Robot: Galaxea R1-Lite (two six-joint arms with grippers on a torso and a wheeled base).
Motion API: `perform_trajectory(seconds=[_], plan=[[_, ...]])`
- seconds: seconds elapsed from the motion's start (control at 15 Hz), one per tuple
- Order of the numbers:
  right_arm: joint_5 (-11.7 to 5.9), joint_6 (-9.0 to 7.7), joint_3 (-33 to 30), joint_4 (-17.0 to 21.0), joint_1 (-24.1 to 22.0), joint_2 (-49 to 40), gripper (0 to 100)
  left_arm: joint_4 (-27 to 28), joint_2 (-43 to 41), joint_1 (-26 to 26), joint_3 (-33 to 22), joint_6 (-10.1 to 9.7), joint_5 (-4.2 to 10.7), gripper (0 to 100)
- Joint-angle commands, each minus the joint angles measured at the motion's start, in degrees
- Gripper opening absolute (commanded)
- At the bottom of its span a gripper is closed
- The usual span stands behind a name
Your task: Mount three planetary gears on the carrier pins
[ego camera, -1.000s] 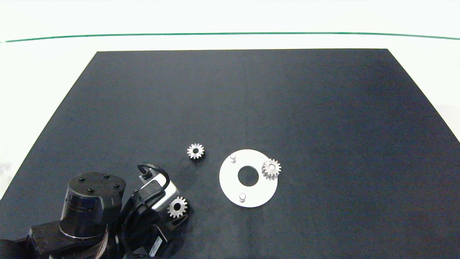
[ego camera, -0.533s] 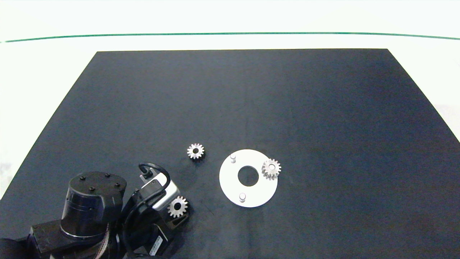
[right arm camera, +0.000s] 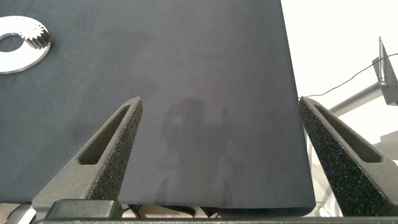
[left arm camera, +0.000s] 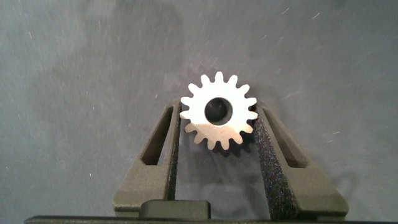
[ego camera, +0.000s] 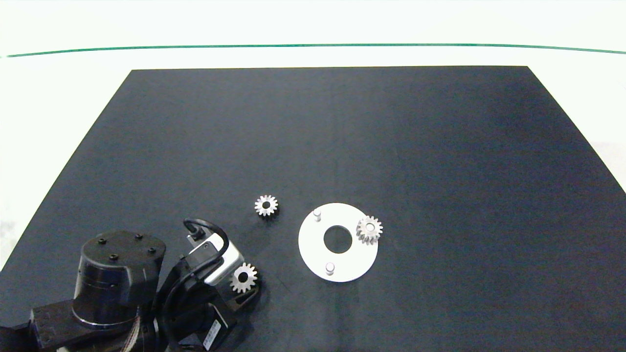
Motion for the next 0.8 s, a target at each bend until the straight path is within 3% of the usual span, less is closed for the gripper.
perform_trajectory(seconds=[0.07,0.2,0.33,0.4,0.53,0.67,0.8], plan=[[-0.10,-0.15,0.0,0.2,0.0,0.1,100,0.4,-3.2,-4.7,-1.4,0.18,0.70,13],[-0.10,-0.06,0.0,0.2,0.1,0.0,100,1.8,-2.8,-8.2,-3.7,0.18,3.43,13],[-0.10,-0.15,0.0,0.3,0.2,-0.2,100,5.0,-2.7,-10.3,-6.9,0.18,5.01,13],[-0.10,-0.15,0.0,0.3,0.2,-0.2,100,8.7,-2.7,-12.1,-10.2,0.18,6.59,13],[-0.10,-0.33,0.1,0.3,0.2,-0.2,100,13.6,-1.7,-13.3,-14.4,0.18,7.73,13],[-0.10,-0.68,0.1,0.3,0.3,-0.3,100,13.8,0.7,-14.2,-15.8,0.09,8.52,13],[-0.10,-0.68,0.2,0.3,0.3,-0.3,100,13.5,2.7,-15.9,-16.7,0.00,10.90,13]])
